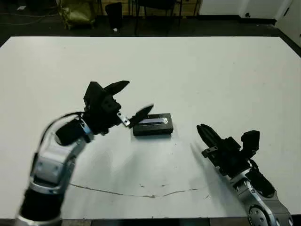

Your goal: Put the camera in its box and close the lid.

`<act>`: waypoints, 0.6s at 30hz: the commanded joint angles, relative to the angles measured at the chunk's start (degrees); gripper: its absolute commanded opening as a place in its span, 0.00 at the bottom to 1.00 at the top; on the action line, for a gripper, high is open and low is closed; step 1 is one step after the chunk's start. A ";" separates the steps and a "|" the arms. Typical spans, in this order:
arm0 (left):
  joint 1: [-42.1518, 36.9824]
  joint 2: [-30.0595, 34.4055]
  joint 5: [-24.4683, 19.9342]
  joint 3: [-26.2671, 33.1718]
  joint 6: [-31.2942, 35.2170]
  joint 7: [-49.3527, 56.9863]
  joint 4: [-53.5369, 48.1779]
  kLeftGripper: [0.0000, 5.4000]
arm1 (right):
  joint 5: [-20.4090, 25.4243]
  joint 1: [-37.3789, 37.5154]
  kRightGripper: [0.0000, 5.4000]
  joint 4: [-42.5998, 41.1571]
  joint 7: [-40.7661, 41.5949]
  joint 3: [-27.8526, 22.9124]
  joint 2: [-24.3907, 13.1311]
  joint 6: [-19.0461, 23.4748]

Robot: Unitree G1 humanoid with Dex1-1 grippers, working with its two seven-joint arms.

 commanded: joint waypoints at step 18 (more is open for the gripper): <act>2.55 -17.67 11.99 -14.06 1.88 22.85 14.30 0.00 | 0.59 0.77 0.00 0.58 -0.29 -0.64 0.12 0.94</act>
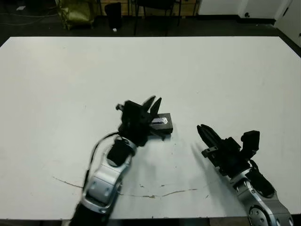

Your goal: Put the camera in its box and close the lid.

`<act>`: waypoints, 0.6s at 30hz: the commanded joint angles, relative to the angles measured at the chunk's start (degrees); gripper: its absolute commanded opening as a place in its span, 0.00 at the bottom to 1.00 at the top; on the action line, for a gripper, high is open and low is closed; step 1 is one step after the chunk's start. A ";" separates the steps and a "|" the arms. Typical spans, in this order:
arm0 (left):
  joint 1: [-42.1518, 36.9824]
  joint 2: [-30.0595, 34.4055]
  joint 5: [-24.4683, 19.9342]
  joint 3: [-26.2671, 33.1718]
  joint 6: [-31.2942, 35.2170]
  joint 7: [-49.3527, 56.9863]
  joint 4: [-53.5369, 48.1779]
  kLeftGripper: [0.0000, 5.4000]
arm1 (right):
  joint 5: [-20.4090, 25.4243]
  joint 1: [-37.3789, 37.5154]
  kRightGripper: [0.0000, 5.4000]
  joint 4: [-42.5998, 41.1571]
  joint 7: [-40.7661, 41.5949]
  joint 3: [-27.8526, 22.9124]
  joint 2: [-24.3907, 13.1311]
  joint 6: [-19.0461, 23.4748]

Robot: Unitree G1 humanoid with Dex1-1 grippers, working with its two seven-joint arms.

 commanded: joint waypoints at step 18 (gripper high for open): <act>1.18 -5.66 -4.80 5.29 7.84 15.74 16.53 0.00 | -0.77 0.24 0.00 1.41 0.75 0.36 -0.20 -1.09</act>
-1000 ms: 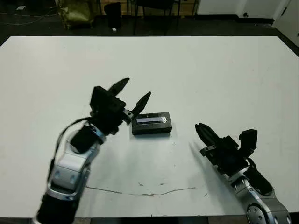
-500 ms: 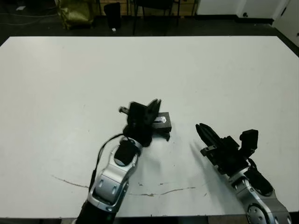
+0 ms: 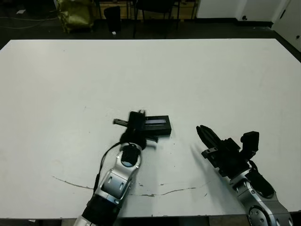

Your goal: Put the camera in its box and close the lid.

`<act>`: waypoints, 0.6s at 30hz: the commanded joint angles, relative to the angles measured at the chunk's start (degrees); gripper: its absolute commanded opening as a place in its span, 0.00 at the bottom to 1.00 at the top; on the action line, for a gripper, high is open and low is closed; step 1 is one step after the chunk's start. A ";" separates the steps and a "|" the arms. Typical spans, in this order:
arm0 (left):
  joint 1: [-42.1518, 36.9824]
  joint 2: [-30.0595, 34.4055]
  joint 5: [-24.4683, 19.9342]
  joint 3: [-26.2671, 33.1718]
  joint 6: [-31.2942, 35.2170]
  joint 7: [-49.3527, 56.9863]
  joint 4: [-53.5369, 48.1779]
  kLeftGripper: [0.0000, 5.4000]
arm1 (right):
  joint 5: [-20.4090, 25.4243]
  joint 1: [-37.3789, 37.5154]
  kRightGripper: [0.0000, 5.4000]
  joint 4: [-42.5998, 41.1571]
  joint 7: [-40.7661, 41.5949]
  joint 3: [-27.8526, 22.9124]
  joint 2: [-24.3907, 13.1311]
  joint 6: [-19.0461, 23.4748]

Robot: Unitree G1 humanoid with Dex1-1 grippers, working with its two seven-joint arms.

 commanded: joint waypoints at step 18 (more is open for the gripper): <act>8.58 0.37 -6.36 0.87 8.98 -5.03 -26.93 0.00 | -0.59 0.78 0.00 0.43 -0.69 -0.13 0.62 -0.21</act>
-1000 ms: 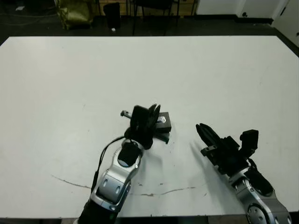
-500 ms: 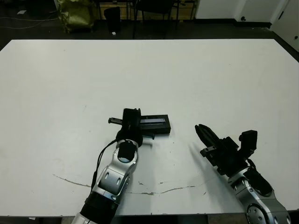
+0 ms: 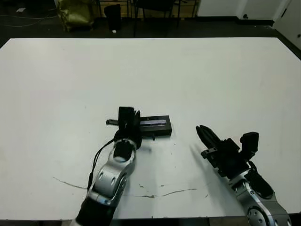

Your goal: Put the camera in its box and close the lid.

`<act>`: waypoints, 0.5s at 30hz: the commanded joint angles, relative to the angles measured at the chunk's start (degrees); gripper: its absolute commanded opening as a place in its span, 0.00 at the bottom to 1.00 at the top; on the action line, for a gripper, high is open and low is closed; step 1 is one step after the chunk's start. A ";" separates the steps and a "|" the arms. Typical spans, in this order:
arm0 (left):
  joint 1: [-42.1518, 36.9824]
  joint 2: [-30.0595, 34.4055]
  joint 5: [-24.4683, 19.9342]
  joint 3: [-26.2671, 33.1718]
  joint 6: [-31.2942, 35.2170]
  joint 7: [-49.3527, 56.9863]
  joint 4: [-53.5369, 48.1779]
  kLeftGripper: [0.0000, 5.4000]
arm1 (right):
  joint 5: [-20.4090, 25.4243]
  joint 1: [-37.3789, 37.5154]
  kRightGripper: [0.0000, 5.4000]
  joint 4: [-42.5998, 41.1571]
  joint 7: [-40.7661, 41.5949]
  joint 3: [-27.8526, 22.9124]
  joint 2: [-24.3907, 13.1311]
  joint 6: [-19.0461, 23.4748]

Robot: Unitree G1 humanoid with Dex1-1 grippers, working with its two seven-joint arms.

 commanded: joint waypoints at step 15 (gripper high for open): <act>6.44 6.32 -16.62 30.46 -6.54 -7.94 -23.08 0.00 | -1.35 -1.33 0.00 -2.59 -5.94 -1.91 1.72 -0.48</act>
